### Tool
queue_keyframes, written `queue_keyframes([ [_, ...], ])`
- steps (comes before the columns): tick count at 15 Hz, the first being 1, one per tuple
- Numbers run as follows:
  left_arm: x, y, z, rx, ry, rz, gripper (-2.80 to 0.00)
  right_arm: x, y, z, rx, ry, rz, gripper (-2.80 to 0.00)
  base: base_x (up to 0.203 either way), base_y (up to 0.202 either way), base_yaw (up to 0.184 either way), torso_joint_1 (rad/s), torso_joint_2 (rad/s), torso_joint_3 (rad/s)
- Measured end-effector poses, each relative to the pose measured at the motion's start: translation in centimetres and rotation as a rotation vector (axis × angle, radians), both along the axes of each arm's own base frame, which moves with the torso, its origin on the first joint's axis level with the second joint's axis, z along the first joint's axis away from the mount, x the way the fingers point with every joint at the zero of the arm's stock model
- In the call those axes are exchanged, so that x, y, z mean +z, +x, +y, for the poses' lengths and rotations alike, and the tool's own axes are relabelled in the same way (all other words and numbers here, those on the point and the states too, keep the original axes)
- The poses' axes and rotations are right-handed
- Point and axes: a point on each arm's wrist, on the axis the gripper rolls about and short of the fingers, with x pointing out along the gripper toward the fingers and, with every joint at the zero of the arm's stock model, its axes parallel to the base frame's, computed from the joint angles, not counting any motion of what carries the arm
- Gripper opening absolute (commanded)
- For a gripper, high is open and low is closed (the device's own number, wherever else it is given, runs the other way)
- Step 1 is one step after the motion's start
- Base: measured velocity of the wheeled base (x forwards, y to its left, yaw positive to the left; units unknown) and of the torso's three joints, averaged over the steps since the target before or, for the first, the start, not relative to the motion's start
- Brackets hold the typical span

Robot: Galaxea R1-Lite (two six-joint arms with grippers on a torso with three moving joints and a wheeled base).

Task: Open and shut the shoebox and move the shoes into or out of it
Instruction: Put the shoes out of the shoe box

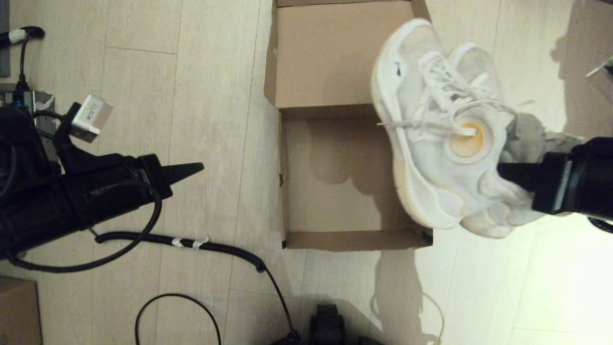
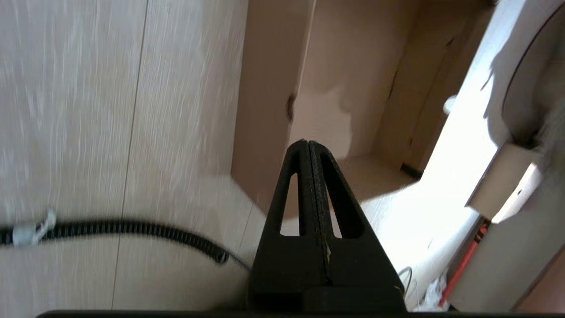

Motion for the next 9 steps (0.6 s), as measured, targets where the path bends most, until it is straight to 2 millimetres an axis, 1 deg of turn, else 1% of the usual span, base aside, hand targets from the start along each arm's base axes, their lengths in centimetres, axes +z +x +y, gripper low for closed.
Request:
queue_keyframes([
  [3, -0.6, -0.2, 0.0, -0.001, 0.006, 0.019, -2.8, 0.8, -0.2, -4.4, -0.229, -0.052, -0.061, -2.8, 0.0, 0.0, 0.0, 0.0, 0.0, 0.0],
  [5, -0.3, -0.6, 0.1, -0.002, 0.005, 0.008, -2.8, 0.2, 0.6, -6.9, -0.354, -0.124, -0.05, -2.8, 0.0, 0.0, 0.0, 0.0, 0.0, 0.0],
  [7, 0.1, -1.0, 0.2, -0.002, 0.001, -0.01, -2.8, -1.2, 2.8, -8.7, -0.447, -0.167, -0.012, -2.8, 0.0, 0.0, 0.0, 0.0, 0.0, 0.0],
  [9, 0.4, -1.4, 0.3, -0.005, -0.002, -0.024, -2.8, -2.6, 5.7, -10.6, -0.532, -0.176, -0.011, -2.8, 0.0, 0.0, 0.0, 0.0, 0.0, 0.0],
])
